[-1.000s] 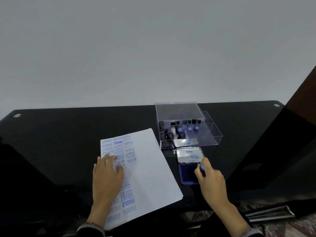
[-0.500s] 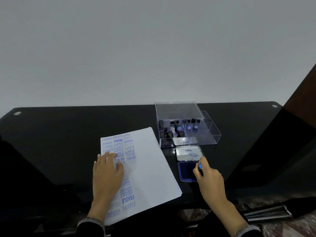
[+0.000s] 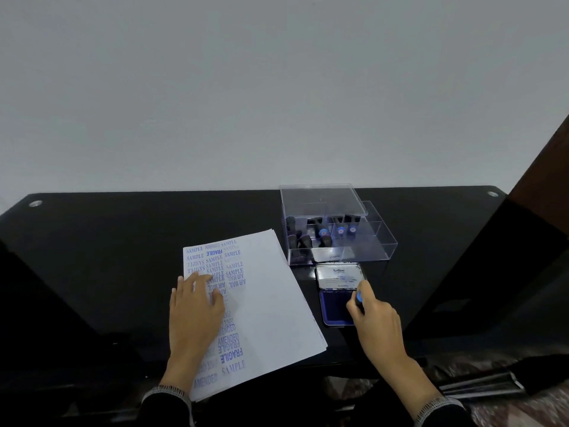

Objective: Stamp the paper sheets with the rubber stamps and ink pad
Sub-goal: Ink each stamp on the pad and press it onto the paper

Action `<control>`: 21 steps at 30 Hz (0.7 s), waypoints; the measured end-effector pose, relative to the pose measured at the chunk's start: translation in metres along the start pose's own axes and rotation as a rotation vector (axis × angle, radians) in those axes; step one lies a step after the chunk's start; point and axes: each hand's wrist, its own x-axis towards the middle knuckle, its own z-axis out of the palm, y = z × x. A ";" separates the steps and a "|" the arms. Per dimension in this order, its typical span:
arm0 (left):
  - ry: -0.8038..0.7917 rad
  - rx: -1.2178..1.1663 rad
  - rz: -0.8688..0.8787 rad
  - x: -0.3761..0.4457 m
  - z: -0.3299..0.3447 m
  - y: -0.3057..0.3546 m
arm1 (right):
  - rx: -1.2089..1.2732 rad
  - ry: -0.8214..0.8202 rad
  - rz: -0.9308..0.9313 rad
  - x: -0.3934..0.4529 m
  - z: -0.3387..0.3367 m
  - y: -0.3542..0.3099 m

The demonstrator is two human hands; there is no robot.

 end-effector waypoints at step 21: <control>0.085 -0.254 -0.177 -0.003 -0.018 0.012 | -0.324 -0.144 -0.007 0.011 -0.009 -0.033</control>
